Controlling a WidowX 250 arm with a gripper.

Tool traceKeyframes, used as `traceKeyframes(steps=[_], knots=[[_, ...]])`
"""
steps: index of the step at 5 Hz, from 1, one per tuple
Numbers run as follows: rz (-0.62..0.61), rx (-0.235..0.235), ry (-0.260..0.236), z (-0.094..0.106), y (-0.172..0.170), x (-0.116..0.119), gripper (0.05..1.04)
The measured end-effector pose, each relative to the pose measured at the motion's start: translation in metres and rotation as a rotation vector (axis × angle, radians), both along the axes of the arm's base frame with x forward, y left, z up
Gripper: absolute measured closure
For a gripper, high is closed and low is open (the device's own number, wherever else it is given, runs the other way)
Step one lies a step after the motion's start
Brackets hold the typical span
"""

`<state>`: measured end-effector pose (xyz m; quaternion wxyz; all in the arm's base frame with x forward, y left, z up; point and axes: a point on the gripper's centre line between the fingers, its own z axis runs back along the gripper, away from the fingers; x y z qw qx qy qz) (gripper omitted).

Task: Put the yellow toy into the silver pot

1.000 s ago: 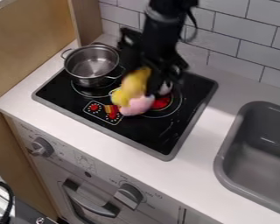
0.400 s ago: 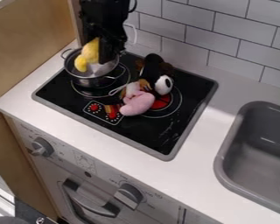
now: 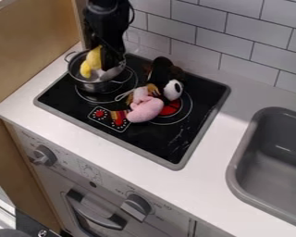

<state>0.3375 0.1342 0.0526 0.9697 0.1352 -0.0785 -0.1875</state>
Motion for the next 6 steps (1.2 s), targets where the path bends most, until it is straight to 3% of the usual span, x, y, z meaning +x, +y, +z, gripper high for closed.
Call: traceKeyframes(steps=[1,2,3,4,6], knots=[[-0.025,0.010,-0.035,-0.009,0.009,0.006,0.586],[-0.053,-0.002,-0.061,-0.011,0.012,0.010,0.518],[-0.022,-0.013,-0.043,-0.017,0.002,0.004,0.220],[0.005,-0.033,-0.008,-0.019,-0.007,-0.001,0.083],[0.052,-0.042,0.014,-0.007,-0.025,-0.006,0.083]])
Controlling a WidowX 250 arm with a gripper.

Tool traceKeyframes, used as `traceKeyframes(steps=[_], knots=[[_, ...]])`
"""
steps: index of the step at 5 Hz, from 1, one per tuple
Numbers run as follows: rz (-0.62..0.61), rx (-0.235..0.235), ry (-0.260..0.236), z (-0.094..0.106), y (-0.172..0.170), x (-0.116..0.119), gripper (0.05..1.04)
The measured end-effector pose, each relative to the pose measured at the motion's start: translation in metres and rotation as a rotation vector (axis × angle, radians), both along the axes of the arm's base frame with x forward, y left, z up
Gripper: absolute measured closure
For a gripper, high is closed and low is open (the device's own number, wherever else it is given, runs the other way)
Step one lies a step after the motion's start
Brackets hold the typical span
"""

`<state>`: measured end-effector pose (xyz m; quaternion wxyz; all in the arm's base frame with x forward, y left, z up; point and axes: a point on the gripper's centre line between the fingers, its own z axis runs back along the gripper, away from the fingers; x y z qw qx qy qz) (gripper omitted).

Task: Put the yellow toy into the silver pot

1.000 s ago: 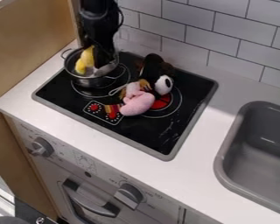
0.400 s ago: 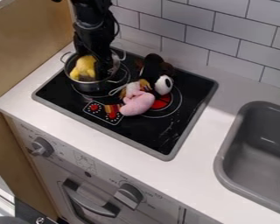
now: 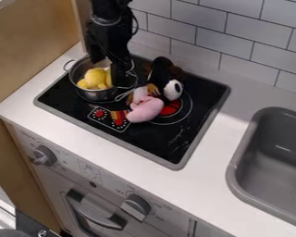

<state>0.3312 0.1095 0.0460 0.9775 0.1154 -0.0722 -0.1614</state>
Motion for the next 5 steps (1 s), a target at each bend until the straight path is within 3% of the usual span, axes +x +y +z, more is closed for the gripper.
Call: traceKeyframes(steps=[1,2,4,5], knots=[[0.020,-0.003,0.018,0.010,-0.008,-0.005,0.083],[0.060,-0.010,0.077,0.016,-0.020,-0.015,0.083],[0.125,-0.022,0.099,0.038,-0.048,-0.024,0.083],[0.159,-0.050,0.099,0.050,-0.062,-0.029,0.083]])
